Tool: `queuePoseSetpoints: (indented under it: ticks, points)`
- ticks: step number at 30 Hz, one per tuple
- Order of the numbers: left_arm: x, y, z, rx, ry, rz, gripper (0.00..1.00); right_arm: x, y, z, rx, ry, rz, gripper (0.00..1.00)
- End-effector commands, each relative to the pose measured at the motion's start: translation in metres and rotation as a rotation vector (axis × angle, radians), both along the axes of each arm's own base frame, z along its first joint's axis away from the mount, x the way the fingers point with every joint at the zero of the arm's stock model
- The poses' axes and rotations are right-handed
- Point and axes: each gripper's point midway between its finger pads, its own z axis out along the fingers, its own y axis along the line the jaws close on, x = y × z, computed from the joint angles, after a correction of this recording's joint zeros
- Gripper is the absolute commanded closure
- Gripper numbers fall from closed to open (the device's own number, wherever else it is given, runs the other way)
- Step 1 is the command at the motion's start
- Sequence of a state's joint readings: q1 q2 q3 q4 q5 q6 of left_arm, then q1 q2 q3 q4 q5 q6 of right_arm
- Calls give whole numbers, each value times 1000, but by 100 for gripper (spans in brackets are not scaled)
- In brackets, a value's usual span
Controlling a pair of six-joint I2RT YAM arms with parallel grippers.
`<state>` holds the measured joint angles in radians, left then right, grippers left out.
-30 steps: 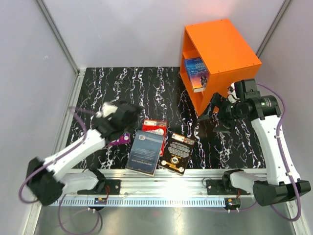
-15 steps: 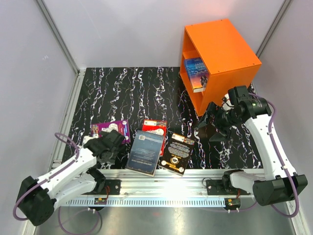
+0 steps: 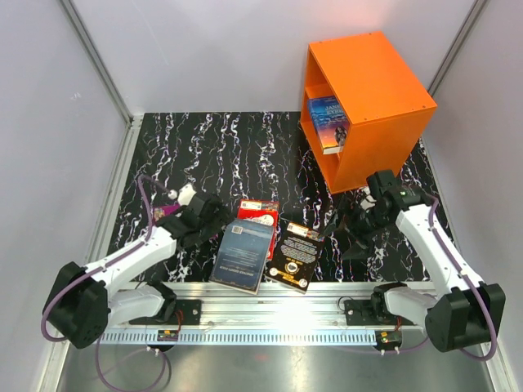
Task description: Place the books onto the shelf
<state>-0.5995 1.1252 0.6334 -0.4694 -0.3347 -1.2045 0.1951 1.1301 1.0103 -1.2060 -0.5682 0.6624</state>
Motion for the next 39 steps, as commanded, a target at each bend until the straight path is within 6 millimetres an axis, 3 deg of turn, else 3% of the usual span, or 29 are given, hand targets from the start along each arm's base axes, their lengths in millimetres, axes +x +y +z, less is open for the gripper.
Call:
queuePoseSetpoints:
  ticks: [1, 5, 6, 8, 10, 11, 12, 15, 20, 23, 25, 30, 31, 33, 34, 38, 39]
  points:
    - [0, -29, 6, 16, -82, -370, 1, 5, 14, -4, 82, -16, -12, 3]
    - [-13, -16, -18, 27, -50, -421, 1, 5, 14, -2, 86, -38, -20, 2]
    - [-12, -25, -17, -30, -78, -455, 1, 5, 14, -3, 83, -37, -20, 2]
    - [-22, -21, -37, -53, -35, -453, 1, 3, 13, -4, 78, -29, -19, 2]
    - [-24, -33, -40, -109, -54, -494, 1, 2, 11, -4, 65, -34, -12, 2]
    - [-32, -33, -53, -120, -20, -504, 1, 0, 10, -5, 59, -29, -10, 2]
    - [-29, -48, -45, -190, -78, -555, 1, 0, 8, -6, 48, -28, -8, 2]
    - [-37, -68, -45, -312, -117, -623, 1, -4, 5, -8, 25, -17, -1, 2]
    - [-52, -78, -58, -346, -73, -674, 1, -8, 2, -9, 6, -5, 2, 2]
    - [-62, -74, -70, -325, -40, -665, 11, -9, 1, -10, -1, 2, 3, 2]
    - [-68, -69, -78, -317, -26, -654, 31, -9, 1, -11, -3, 3, 4, 2]
    - [-78, -67, -93, -263, 27, -701, 54, -9, 1, -13, -4, 8, 6, 2]
    - [-79, -71, -94, -261, 30, -722, 72, -9, 0, -14, -6, 13, 6, 2]
    - [-83, -73, -100, -266, 57, -742, 94, -9, 0, -15, -8, 12, 10, 2]
    - [-83, -76, -99, -275, 57, -747, 100, -9, 0, -16, -9, 17, 10, 2]
    - [-75, -74, -81, -233, 81, -711, 100, -7, -1, -14, -17, 6, 13, 2]
    - [-64, -72, -63, -216, 18, -685, 100, -5, -1, -12, -20, -6, 14, 2]
